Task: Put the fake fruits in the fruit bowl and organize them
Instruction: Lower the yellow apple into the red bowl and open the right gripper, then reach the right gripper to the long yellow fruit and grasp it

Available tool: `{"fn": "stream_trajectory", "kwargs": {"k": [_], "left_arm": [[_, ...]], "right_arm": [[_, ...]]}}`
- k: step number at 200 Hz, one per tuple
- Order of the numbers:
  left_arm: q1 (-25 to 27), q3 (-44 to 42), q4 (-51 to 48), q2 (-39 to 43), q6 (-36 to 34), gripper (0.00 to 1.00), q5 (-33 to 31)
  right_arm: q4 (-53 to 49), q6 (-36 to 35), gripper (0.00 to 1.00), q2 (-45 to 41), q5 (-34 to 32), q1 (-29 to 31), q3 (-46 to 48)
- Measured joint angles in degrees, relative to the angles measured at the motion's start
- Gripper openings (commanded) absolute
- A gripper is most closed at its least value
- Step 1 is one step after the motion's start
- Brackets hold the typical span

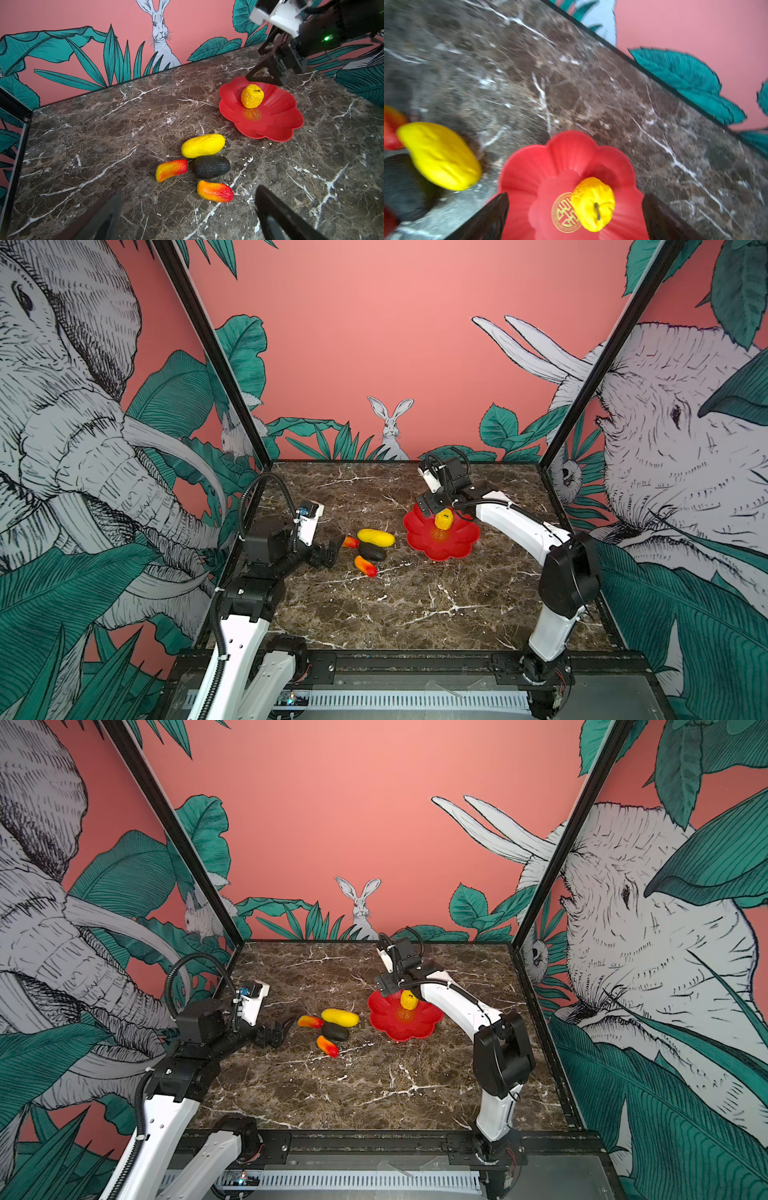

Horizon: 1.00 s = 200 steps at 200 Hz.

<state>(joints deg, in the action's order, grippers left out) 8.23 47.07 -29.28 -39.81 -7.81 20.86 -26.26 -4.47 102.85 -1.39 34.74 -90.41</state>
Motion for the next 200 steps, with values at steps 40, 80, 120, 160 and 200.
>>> {"fn": "stream_trajectory", "kwargs": {"k": [40, 80, 120, 160, 200], "left_arm": [[0.0, 0.0, 0.0, 0.0, -0.1, 1.00, 0.1], [0.0, 0.0, 0.0, 0.4, -0.3, 1.00, 0.1], [0.0, 0.0, 0.0, 0.6, -0.4, 1.00, 0.1], [0.0, 0.0, 0.0, 0.5, -0.4, 1.00, 0.1], [0.0, 0.0, 0.0, 0.5, -0.4, 1.00, 0.1]], "right_arm": [[-0.6, -2.5, 0.99, 6.0, 7.8, 8.3, -7.4], [-1.4, -2.8, 0.99, 17.9, 12.1, 11.1, -12.1], [-3.5, -3.9, 0.94, 24.9, 14.3, 10.6, -15.4], [-4.3, -3.8, 0.80, 27.3, 15.4, 10.3, -18.4], [-4.7, -3.1, 0.71, 29.7, 15.4, 10.1, -20.3]]}}
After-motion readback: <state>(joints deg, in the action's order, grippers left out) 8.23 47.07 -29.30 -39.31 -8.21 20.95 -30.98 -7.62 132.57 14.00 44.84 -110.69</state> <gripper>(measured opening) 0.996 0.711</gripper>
